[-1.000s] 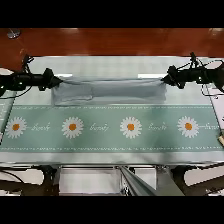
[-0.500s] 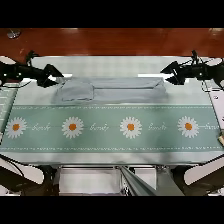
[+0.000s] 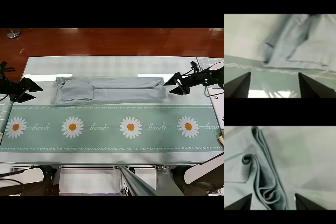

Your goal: Fold the shirts.

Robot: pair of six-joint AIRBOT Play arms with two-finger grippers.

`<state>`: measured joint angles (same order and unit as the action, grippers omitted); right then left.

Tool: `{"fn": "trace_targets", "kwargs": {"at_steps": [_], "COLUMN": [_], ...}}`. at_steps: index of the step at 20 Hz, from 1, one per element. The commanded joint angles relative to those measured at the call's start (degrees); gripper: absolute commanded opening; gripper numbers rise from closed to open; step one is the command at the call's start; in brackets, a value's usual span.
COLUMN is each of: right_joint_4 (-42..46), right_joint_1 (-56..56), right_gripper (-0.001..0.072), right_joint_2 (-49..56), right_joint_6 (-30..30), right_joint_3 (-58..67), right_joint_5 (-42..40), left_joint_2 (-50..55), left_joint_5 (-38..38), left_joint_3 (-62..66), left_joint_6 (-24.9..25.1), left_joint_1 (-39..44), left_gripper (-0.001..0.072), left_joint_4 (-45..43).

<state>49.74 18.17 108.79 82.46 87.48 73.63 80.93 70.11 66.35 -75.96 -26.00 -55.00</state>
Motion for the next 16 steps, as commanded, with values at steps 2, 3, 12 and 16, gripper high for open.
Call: {"fn": "trace_targets", "kwargs": {"at_steps": [2, 3, 12, 16], "right_joint_4": [-1.7, -1.6, 4.9, 10.1], "right_joint_1": [-5.4, -6.6, -6.9, -6.9], "right_gripper": [0.0614, 0.0612, 0.0024, 0.0024], "right_joint_2": [2.5, 2.5, -16.8, -40.0], "right_joint_6": [-0.5, -1.1, -5.9, -5.9], "right_joint_3": [-0.2, -0.2, -3.4, -21.3], "right_joint_5": [0.4, 0.4, 3.2, 0.0], "left_joint_2": [-12.0, -12.3, -9.2, -4.1], "left_joint_5": [-5.5, -4.9, -11.7, -27.6], "left_joint_3": [-13.5, -14.0, -13.9, -9.5], "left_joint_6": [8.3, 8.3, 16.9, 12.3], "left_joint_1": [4.8, 7.1, 28.6, 46.3], "left_gripper": [0.0702, 0.0702, 0.002, 0.0018], "left_joint_4": [11.6, 11.3, 22.1, 22.0]}}
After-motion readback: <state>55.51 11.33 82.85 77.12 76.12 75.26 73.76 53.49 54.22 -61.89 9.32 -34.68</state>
